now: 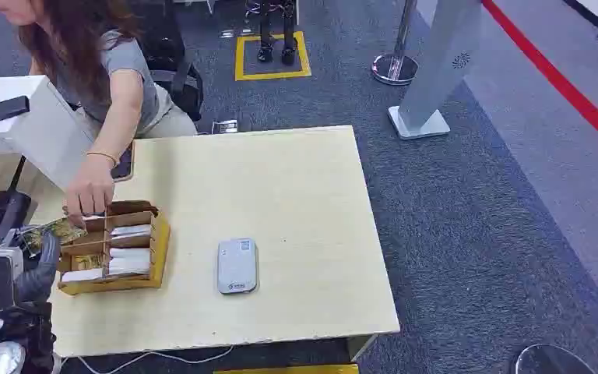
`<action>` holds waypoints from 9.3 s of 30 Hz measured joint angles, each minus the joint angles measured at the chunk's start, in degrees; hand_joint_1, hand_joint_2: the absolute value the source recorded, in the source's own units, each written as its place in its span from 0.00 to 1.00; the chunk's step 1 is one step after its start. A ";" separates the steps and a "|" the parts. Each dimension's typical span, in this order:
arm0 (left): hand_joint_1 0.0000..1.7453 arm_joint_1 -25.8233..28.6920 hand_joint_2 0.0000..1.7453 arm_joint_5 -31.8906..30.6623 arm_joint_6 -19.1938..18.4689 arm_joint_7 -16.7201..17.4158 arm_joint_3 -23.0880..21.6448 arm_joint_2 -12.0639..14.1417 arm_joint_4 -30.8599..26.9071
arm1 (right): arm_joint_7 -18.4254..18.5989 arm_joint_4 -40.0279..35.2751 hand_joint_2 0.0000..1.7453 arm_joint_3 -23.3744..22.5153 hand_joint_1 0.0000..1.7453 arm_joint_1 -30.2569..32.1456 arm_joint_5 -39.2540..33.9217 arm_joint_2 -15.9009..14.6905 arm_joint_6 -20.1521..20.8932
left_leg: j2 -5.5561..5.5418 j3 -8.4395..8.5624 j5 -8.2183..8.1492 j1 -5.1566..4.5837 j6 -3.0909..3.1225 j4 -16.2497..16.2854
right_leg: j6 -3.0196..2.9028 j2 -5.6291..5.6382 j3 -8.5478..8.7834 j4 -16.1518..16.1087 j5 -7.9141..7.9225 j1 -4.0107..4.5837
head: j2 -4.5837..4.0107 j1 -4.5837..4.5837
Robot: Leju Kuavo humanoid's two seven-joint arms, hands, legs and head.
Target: Pass the card to the sensor for recognition and then transmit it.
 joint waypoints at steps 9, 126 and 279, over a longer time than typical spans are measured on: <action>1.00 -0.53 1.00 -1.14 0.90 -0.07 0.00 0.00 0.72 | -0.02 0.00 0.00 0.28 0.00 -0.01 0.15 0.00 0.00 | 0.00 0.00 0.00 0.00 0.00 0.00 | 0.00 0.00 0.00 0.00 0.00 0.00 | 0.00 0.00; 1.00 -17.37 1.00 -51.59 32.06 6.53 -29.19 3.21 15.50 | -0.13 0.02 0.00 5.42 0.00 -0.29 2.01 0.13 0.68 | 0.01 0.00 0.01 -0.01 0.01 0.05 | 0.02 0.02 0.02 0.02 0.02 -0.01 | 0.00 -0.02; 0.00 16.40 1.00 -39.39 14.50 4.48 7.64 0.49 -18.99 | 0.57 0.24 0.00 0.28 0.00 0.46 -2.86 1.01 -1.71 | 0.02 -0.06 -0.12 0.01 0.00 0.01 | 0.12 0.03 0.04 -0.02 -0.15 0.00 | 0.00 0.00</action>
